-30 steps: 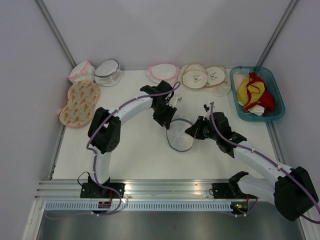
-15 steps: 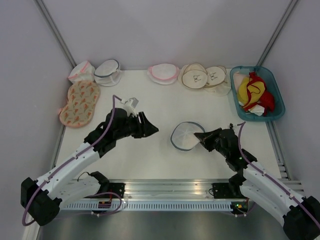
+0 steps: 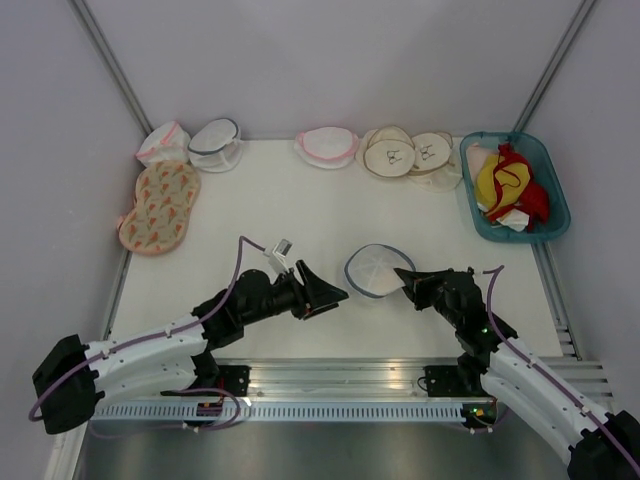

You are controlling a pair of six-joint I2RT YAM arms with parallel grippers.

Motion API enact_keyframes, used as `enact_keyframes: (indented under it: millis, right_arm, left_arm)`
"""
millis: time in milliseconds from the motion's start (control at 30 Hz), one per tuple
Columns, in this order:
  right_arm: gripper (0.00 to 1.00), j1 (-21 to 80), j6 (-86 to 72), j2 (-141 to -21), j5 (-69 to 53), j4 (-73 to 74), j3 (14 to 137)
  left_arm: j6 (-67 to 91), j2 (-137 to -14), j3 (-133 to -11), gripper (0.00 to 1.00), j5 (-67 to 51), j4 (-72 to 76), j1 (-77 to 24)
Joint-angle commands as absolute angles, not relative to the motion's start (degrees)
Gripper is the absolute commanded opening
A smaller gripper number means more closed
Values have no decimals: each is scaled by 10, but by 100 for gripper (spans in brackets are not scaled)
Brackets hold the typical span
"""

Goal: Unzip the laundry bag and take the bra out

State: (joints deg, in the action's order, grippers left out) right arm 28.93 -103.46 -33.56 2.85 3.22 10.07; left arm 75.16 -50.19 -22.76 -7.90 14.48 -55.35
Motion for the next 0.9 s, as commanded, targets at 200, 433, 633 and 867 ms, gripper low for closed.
enact_keyframes:
  millis: [200,433,633,867]
  right_arm:
    - [0,294,-1055,-357,3,-75,93]
    - [0,295,-1005,-419,-78,-145,103]
    - [0,295,-993,-392,-72,-135,106]
    - [0,295,-993,-341,-27,-86,103]
  left_arm:
    - [829,-665,-278,70,-11,333,-602]
    - [730,-671,-312,73,104,249,-600]
    - [686,-684,-348,73,136,197,-586]
    - [722,-680,-364,72,3,122,-595]
